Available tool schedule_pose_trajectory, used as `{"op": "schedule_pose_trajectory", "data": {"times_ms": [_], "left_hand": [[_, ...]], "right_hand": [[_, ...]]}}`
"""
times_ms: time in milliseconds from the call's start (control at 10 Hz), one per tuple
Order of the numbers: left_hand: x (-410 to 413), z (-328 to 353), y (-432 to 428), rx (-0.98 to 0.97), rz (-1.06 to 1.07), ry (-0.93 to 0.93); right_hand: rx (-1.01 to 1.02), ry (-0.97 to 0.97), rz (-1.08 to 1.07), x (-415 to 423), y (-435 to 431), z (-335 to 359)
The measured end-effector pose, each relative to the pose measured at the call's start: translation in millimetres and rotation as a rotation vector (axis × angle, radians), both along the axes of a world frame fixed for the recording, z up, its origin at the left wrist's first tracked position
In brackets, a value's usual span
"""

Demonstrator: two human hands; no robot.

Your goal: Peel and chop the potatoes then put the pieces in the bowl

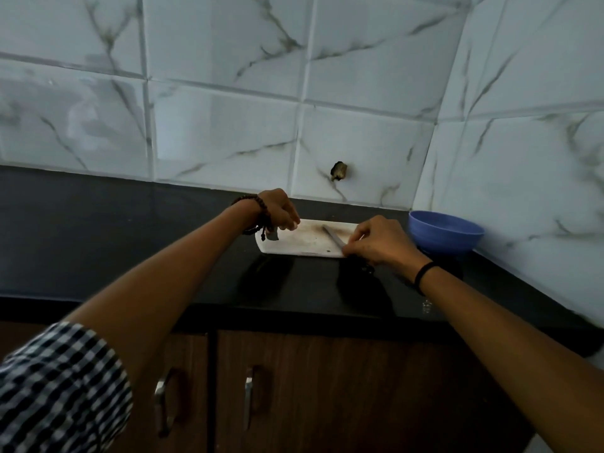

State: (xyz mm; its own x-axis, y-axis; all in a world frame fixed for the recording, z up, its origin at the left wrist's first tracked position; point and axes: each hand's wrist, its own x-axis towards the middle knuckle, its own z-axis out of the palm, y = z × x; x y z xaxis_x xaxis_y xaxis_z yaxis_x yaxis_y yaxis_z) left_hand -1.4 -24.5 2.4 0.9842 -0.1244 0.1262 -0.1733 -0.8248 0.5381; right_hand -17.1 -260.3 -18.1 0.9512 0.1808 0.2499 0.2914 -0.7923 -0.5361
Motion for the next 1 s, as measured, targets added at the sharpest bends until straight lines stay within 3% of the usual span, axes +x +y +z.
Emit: {"op": "schedule_pose_trajectory", "data": {"times_ms": [100,200,300,500,600,1000], "left_hand": [[-5.0,-0.2,-9.7,-0.001,0.016,-0.008],[-6.8,-5.0,-18.2,-0.031,0.008,0.01],[-8.3,-8.6,-25.2,-0.016,0.003,0.008],[-7.0,-9.9,-31.2,-0.037,0.049,-0.021],[-6.2,-11.0,-34.1,-0.008,0.04,-0.022],[-8.1,-13.9,-42.2,0.11,0.063,-0.118]], "right_hand": [[0.089,-0.025,-0.034,0.7,-12.2,-1.9],[0.318,0.092,-0.099,6.0,-21.4,-2.8],[0.383,0.177,-0.141,6.8,-33.3,-2.5],[0.23,0.001,-0.204,12.0,-52.0,-15.8],[0.053,-0.084,-0.281,23.7,-56.0,-21.9],[-0.118,-0.148,-0.285,24.9,-49.4,-22.0]]}}
